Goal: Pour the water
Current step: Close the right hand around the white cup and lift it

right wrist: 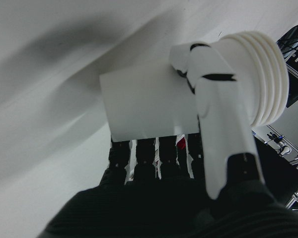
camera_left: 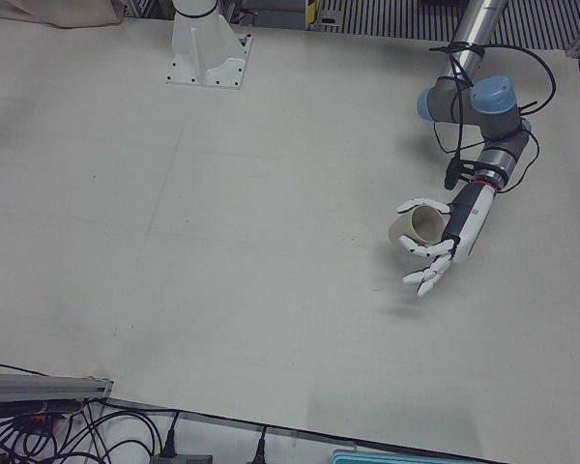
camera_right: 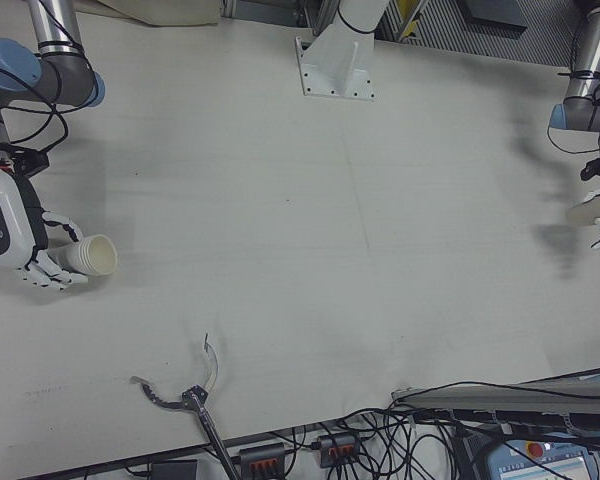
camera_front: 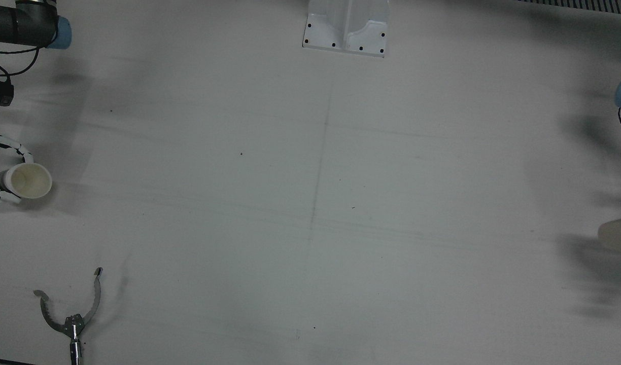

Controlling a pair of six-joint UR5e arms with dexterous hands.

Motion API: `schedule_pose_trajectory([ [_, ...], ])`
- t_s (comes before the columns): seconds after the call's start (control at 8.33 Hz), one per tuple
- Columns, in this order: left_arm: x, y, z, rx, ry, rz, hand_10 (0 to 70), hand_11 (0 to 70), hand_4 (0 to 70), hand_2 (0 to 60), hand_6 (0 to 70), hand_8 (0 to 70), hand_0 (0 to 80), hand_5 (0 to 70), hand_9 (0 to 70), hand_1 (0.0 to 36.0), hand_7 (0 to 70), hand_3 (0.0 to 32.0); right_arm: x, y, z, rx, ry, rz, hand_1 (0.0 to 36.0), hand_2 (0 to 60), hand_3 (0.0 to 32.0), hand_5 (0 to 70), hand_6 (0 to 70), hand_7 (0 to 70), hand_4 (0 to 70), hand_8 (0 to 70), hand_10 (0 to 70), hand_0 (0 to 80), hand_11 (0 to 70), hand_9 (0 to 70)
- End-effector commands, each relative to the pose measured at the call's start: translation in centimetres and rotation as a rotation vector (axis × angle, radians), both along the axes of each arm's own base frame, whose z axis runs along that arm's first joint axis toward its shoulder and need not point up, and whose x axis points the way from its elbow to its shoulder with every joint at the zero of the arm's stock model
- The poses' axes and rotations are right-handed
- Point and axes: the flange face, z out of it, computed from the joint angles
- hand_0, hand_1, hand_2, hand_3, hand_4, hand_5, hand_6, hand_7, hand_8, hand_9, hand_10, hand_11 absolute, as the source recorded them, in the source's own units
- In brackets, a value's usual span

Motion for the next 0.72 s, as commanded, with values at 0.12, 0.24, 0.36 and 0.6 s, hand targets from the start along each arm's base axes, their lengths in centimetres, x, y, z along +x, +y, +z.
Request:
schedule_pose_trajectory([
  [0.12,-0.3,0.4,0.2,-0.010,0.007,-0.004,15.3,22.9,70.0,60.0,16.2,6.2,54.8,70.0,9.9,28.1,20.5,0.0,1.6,2.1,-4.5,0.029,0.029,0.046,36.0,60.0,0.0,70.0,70.0,70.0,31.0,70.0,70.0,80.0,70.0,70.0],
  [0.24,-0.3,0.4,0.2,-0.013,0.010,-0.002,15.3,22.9,70.0,60.0,16.2,6.2,54.8,70.0,9.8,28.2,20.4,0.0,2.2,2.5,-4.4,0.023,0.022,0.058,36.0,60.0,0.0,70.0,70.0,70.0,32.3,70.0,70.0,80.0,70.0,70.0],
  [0.36,-0.3,0.4,0.2,-0.011,0.011,-0.002,15.3,22.8,70.0,60.0,16.3,6.2,54.6,70.0,9.8,28.4,20.4,0.0,2.9,2.7,-5.9,0.045,0.004,0.070,36.0,60.0,0.0,70.0,70.0,70.0,32.3,70.0,70.0,80.0,70.0,70.0],
  [0.6,-0.3,0.4,0.2,-0.012,0.012,-0.001,15.3,22.9,70.0,60.0,16.7,6.3,54.8,70.0,9.8,28.8,20.5,0.0,4.5,3.3,-9.2,0.086,-0.056,0.097,36.0,60.0,0.0,70.0,70.0,70.0,30.4,70.0,70.0,80.0,70.0,70.0],
])
